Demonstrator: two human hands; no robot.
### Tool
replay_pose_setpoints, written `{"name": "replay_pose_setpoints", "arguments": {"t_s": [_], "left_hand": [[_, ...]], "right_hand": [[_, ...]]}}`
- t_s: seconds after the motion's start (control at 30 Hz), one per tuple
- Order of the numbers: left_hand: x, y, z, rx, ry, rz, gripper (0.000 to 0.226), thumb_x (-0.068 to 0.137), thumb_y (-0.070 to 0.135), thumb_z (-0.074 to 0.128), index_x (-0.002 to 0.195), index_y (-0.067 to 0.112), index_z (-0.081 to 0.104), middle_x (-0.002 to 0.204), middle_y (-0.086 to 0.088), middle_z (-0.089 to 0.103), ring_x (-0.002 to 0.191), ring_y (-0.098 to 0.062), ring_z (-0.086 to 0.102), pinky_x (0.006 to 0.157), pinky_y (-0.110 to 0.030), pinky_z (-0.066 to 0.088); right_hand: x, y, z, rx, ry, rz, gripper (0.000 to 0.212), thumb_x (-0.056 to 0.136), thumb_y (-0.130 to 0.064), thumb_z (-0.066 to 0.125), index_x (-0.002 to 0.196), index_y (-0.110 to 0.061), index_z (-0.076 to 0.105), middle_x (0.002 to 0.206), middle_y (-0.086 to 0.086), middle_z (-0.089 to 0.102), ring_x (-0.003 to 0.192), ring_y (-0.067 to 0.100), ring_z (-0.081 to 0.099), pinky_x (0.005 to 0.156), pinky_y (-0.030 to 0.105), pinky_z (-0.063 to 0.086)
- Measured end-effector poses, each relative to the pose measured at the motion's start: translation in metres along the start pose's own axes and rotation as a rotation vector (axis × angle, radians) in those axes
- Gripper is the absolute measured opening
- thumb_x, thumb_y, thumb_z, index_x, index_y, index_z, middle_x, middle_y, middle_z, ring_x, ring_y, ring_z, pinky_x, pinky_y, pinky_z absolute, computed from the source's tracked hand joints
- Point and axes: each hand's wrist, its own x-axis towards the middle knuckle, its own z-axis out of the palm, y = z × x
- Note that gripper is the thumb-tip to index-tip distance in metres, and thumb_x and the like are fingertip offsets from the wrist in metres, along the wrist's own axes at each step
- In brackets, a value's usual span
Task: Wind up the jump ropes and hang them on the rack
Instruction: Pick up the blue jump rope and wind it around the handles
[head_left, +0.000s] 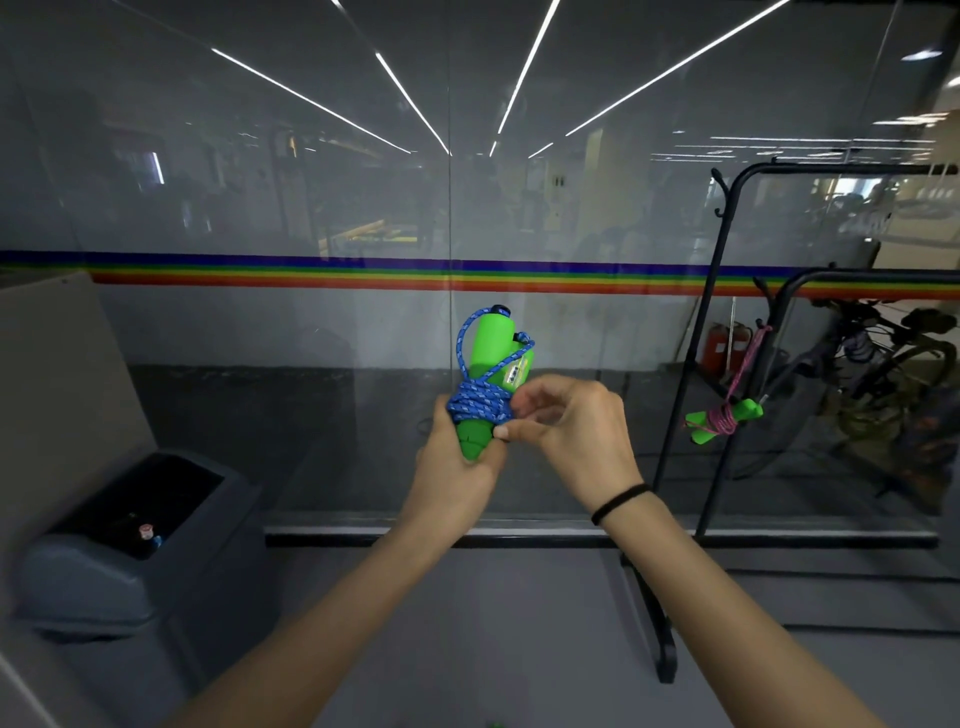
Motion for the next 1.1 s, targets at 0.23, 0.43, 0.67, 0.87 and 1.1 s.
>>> {"name": "replay_pose_setpoints", "arguments": {"t_s": [0.23, 0.43, 0.67, 0.87, 1.1], "left_hand": [[0.0, -0.001, -0.007, 0.044, -0.024, 0.0, 0.028, 0.078, 0.025, 0.057, 0.101, 0.026, 0.042, 0.076, -0.007, 0.063, 0.057, -0.02, 0.055, 0.059, -0.038, 0.05], [0.0, 0.003, -0.011, -0.02, -0.059, -0.047, 0.031, 0.082, 0.013, 0.059, 0.106, 0.024, 0.043, 0.07, -0.009, 0.061, 0.049, -0.018, 0.052, 0.05, -0.029, 0.045], [-0.007, 0.002, -0.016, -0.148, -0.16, -0.164, 0.028, 0.085, 0.008, 0.062, 0.108, 0.014, 0.048, 0.07, -0.008, 0.061, 0.041, -0.005, 0.053, 0.044, -0.023, 0.044], [-0.007, -0.002, -0.015, -0.169, -0.171, -0.197, 0.029, 0.085, 0.008, 0.062, 0.111, 0.011, 0.05, 0.07, -0.008, 0.062, 0.044, -0.008, 0.056, 0.045, -0.025, 0.046], [-0.006, -0.003, -0.008, -0.225, -0.173, -0.229, 0.026, 0.084, 0.008, 0.063, 0.107, 0.011, 0.051, 0.074, -0.011, 0.062, 0.051, -0.015, 0.059, 0.044, -0.024, 0.045]], "right_hand": [[0.003, 0.0, 0.004, -0.022, -0.059, -0.013, 0.024, 0.058, -0.015, 0.085, 0.066, -0.02, 0.063, 0.061, -0.009, 0.058, 0.054, -0.004, 0.051, 0.054, 0.002, 0.038], [0.003, 0.003, 0.003, -0.113, -0.06, -0.136, 0.022, 0.062, -0.018, 0.082, 0.064, -0.015, 0.06, 0.065, -0.001, 0.062, 0.057, 0.007, 0.051, 0.056, 0.009, 0.039], [0.004, 0.007, -0.002, -0.135, -0.139, -0.155, 0.024, 0.066, -0.018, 0.08, 0.063, -0.019, 0.056, 0.062, 0.001, 0.062, 0.055, 0.007, 0.053, 0.059, 0.021, 0.047], [0.009, 0.012, -0.005, 0.005, -0.192, 0.104, 0.018, 0.065, -0.014, 0.08, 0.07, -0.023, 0.065, 0.06, -0.003, 0.059, 0.056, 0.008, 0.052, 0.062, 0.023, 0.046], [-0.003, 0.009, 0.009, -0.32, -0.015, -0.096, 0.009, 0.077, -0.007, 0.059, 0.082, -0.01, 0.064, 0.056, -0.006, 0.052, 0.055, 0.013, 0.046, 0.058, 0.02, 0.036]]}}
